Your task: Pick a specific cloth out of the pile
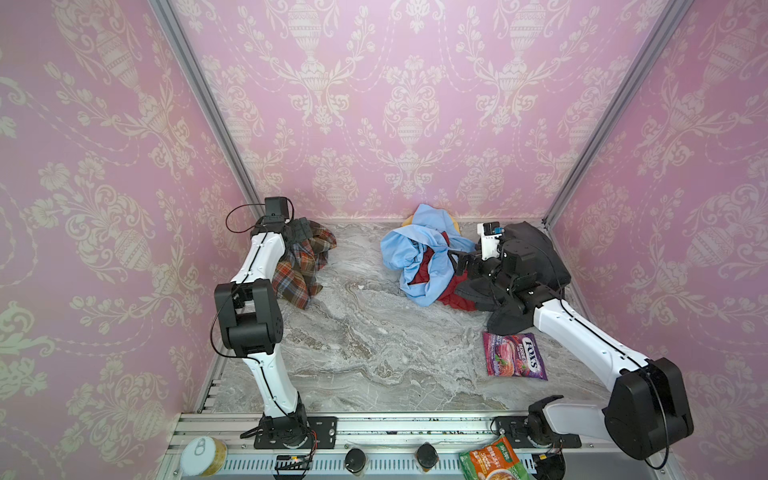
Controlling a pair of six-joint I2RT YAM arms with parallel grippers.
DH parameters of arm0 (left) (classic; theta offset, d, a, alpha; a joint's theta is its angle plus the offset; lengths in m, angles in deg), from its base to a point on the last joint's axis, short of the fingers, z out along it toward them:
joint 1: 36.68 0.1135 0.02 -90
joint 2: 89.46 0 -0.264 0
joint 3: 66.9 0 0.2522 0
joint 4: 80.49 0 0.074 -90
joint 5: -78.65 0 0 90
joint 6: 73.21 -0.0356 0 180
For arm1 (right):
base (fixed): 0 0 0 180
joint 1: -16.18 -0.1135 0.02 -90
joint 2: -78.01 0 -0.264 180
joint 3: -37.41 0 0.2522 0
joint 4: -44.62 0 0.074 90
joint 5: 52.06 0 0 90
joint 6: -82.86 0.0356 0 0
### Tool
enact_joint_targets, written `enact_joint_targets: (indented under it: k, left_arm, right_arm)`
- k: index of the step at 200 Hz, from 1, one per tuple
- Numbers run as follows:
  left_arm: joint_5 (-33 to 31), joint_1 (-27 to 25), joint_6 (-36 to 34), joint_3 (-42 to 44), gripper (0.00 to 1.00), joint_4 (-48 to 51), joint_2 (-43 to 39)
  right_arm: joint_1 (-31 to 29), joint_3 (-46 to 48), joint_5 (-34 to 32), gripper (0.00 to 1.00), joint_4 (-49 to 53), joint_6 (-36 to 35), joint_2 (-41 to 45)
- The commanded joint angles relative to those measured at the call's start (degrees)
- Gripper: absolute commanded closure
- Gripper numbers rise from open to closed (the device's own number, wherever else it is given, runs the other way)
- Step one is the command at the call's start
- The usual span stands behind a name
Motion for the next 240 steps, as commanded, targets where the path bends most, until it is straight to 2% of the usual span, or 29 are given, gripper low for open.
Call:
enact_joint_targets:
  k: [1, 45, 80, 115, 136, 151, 176, 191, 198, 206, 219, 240]
  left_arm:
    - [4.08, -0.02, -5.41, 2.13, 0.01, -2.65, -2.50]
    - [14.41, 0.23, -7.47, 15.37, 0.01, -16.74, -11.84]
    - [16.64, 0.66, -7.70, 28.88, 0.01, -29.82, -21.27]
    - [11.74, 0.98, -4.23, 42.40, 0.01, -41.48, -29.79]
    - [9.02, 0.93, -2.66, 52.45, 0.01, -52.79, -33.41]
    - [6.61, 0.95, -1.59, 59.34, 0.01, -58.81, -34.34]
    - [0.55, 0.85, -1.17, 65.91, 0.01, -61.78, -32.98]
    - [-2.64, 0.61, -2.72, 70.66, 0.01, -69.63, -30.59]
    - [-4.08, 0.64, -2.54, 71.84, 0.01, -73.07, -29.56]
    - [-4.80, 0.86, -1.96, 71.75, 0.01, -72.26, -29.96]
    - [-2.66, 0.93, -3.66, 70.78, 0.01, -72.69, -28.88]
    - [0.48, 0.94, -4.93, 69.73, 0.01, -69.07, -29.63]
  right_arm:
    - [-0.32, -1.87, -1.23, 0.00, 1.48, -1.66, 1.85]
    - [-0.06, -0.35, -3.54, 0.00, 3.57, -5.53, 4.00]
    - [0.69, 4.14, -8.83, 0.00, 3.39, -11.20, 7.71]
    - [3.54, 13.52, -13.71, 0.00, -5.98, -12.80, 10.83]
    - [4.25, 19.80, -16.90, 0.00, -14.99, -14.60, 10.44]
    - [4.72, 25.01, -18.43, 0.00, -22.67, -15.72, 9.35]
    - [6.92, 31.10, -17.58, 0.00, -31.66, -14.91, 5.96]
    - [7.78, 33.02, -17.20, 0.00, -35.25, -15.33, 3.51]
    - [8.10, 33.41, -17.70, 0.00, -35.56, -15.75, 2.77]
    - [8.95, 33.72, -17.82, 0.00, -36.95, -14.92, 1.86]
    - [10.86, 32.70, -15.29, 0.00, -34.18, -13.29, 1.02]
    - [13.11, 33.27, -12.87, 0.00, -37.96, -11.20, -2.92]
